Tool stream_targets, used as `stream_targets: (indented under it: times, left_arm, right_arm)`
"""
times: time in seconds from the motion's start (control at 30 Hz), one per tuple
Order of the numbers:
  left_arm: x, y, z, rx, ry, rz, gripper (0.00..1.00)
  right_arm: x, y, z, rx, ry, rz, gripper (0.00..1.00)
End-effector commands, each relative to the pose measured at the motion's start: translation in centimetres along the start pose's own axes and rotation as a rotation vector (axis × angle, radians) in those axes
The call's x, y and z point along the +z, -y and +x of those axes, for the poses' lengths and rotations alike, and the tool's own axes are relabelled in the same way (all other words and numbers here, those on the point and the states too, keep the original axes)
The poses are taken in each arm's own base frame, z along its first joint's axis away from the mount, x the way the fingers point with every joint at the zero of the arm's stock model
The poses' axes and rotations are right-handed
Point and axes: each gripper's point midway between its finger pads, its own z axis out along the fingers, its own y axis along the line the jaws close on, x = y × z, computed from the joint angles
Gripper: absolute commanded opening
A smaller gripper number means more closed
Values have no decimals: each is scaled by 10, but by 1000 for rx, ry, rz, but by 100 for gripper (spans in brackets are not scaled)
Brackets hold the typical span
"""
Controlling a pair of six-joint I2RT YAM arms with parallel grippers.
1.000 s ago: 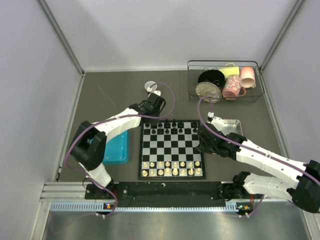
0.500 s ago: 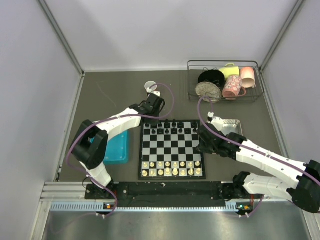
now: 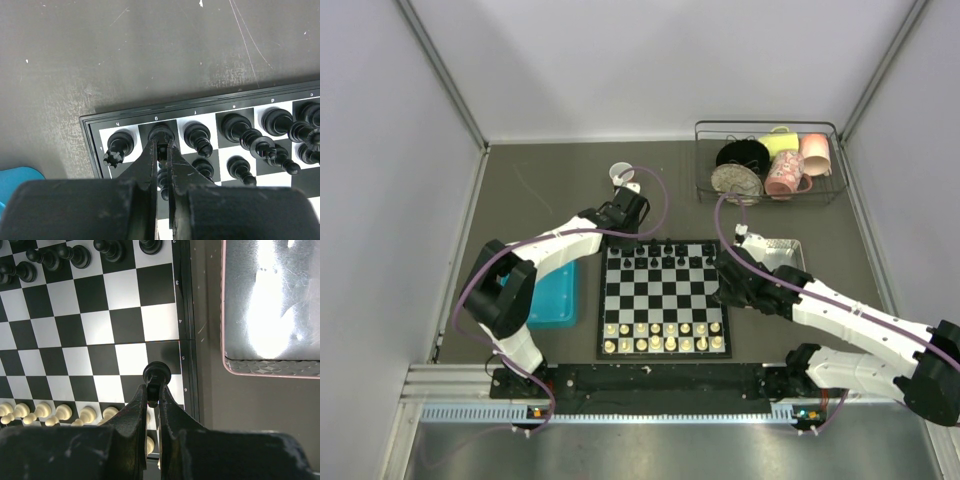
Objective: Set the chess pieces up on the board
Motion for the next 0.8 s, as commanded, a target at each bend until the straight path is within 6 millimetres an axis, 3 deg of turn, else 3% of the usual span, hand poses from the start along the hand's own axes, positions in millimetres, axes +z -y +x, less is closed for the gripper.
stream_targets:
  times: [0.0, 0.3, 0.77]
  left_arm:
    - [5, 1, -3, -11, 14, 9, 7]
    - [6, 2, 0, -8, 1, 16, 16]
    - [7, -3, 2, -1, -3, -11, 15]
  right_arm:
    - [0, 3, -4, 2, 23, 5, 0]
    - [1, 4, -3, 4, 19, 9, 0]
    - [1, 5, -1, 7, 16, 8, 0]
